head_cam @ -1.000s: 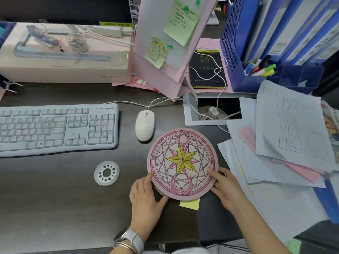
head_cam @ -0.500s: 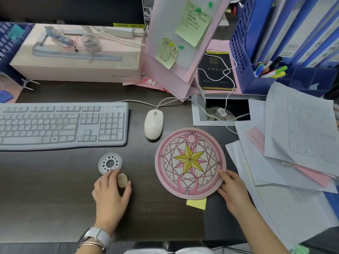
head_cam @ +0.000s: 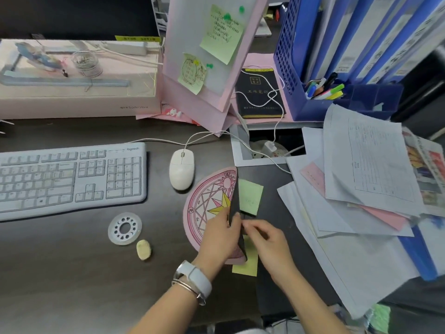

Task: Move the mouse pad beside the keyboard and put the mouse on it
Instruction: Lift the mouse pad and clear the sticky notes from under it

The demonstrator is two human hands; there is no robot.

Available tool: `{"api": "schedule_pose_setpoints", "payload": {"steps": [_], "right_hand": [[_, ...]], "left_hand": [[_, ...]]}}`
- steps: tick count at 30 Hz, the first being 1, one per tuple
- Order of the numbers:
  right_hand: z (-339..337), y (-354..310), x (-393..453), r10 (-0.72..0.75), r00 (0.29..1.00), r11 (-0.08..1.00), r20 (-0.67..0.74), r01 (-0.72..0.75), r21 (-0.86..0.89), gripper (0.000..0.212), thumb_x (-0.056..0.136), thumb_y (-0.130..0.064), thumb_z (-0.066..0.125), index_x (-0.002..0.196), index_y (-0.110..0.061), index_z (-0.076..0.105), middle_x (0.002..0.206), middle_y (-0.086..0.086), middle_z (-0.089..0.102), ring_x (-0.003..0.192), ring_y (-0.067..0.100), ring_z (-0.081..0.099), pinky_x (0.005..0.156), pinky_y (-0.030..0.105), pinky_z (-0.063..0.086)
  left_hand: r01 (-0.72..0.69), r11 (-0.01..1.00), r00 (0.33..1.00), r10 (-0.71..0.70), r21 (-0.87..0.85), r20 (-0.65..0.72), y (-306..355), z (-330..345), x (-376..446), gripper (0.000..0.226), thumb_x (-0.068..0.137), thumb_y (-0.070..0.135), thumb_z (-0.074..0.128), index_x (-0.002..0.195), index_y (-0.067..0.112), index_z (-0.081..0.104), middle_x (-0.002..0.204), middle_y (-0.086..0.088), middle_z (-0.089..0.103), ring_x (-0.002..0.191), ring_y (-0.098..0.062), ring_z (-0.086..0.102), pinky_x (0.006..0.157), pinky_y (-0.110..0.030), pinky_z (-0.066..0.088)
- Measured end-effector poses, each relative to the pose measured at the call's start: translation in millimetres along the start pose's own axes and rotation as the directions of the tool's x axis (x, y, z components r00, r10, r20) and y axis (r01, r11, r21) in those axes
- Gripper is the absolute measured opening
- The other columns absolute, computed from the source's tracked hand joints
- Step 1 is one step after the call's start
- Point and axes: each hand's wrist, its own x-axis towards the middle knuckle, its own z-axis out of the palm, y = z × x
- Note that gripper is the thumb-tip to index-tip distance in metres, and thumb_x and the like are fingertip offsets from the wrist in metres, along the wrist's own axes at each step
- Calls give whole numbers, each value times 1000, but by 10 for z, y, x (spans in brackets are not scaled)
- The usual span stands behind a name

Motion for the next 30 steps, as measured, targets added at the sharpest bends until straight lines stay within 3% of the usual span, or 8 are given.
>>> {"api": "schedule_pose_setpoints", "payload": {"steps": [2, 6, 12, 17, 20, 23, 28, 30], "right_hand": [[31, 1, 144, -21, 992, 995, -127, 8, -103, 14, 87, -20, 59, 97, -22, 68, 103, -1, 67, 93, 10, 61, 68, 10, 43], [137, -42, 586, -19, 945, 931, -327, -103, -350, 55, 80, -31, 66, 127, -9, 49, 130, 11, 49, 119, 24, 45, 88, 28, 43], [156, -256, 958, 63, 971, 734, -230, -201, -649, 89, 66, -46, 75, 135, -9, 33, 139, 16, 32, 130, 34, 30, 101, 47, 34], [-5, -189, 936, 147, 974, 757, -175, -225, -614, 67, 68, -49, 73, 116, -7, 54, 125, 16, 46, 116, 31, 43, 89, 41, 43], [-205, -133, 669, 242, 963, 943, -119, -262, -205, 44, 73, -36, 73, 100, -6, 57, 105, 12, 63, 84, 17, 58, 63, 26, 45], [-363, -40, 325, 352, 934, 936, -59, -353, 3, 31, 76, -30, 72, 91, -6, 59, 91, 8, 68, 76, 12, 60, 59, 23, 43], [-133, 218, -74, 345, 929, 925, -132, -361, -117, 33, 66, -29, 80, 77, -4, 62, 85, 9, 65, 77, 21, 61, 59, 26, 42], [22, 298, -96, 278, 935, 894, -220, -335, -297, 40, 62, -34, 81, 80, -7, 56, 97, 7, 52, 90, 25, 55, 73, 31, 45]], "left_hand": [[25, 999, 999, -26, -25, -48, -56, -33, 9, 20, 96, 26, 39, 82, 19, 51, 73, 4, 57, 69, -12, 55, 55, -19, 40], [81, 993, 994, -86, -81, -66, -80, -32, -26, 20, 97, 26, 36, 84, 22, 51, 83, -3, 63, 73, -10, 58, 60, -23, 45], [82, 993, 991, -91, -87, -99, -146, -140, -64, 17, 97, 29, 35, 96, 21, 51, 96, -2, 66, 80, -3, 57, 64, -18, 45], [55, 996, 993, -62, -70, -99, -185, -182, -55, 20, 96, 29, 37, 100, 19, 54, 90, 5, 64, 82, -4, 58, 63, -16, 44], [10, 1000, 996, -9, 9, -93, -174, -186, -33, 26, 96, 30, 36, 102, 14, 56, 94, -2, 66, 85, -13, 61, 73, -31, 52], [-33, 995, 996, 41, 95, -82, -133, -218, -15, 28, 96, 31, 36, 99, 12, 56, 93, -7, 66, 85, -19, 62, 78, -39, 52], [-124, 967, 986, 146, 224, -86, -36, -286, -21, 27, 96, 28, 36, 90, 9, 54, 83, -11, 64, 75, -23, 60, 66, -36, 46], [-151, 955, 982, 174, 255, -73, 0, -301, -35, 25, 96, 27, 37, 90, 9, 53, 84, -12, 65, 76, -26, 59, 66, -36, 44]]}}
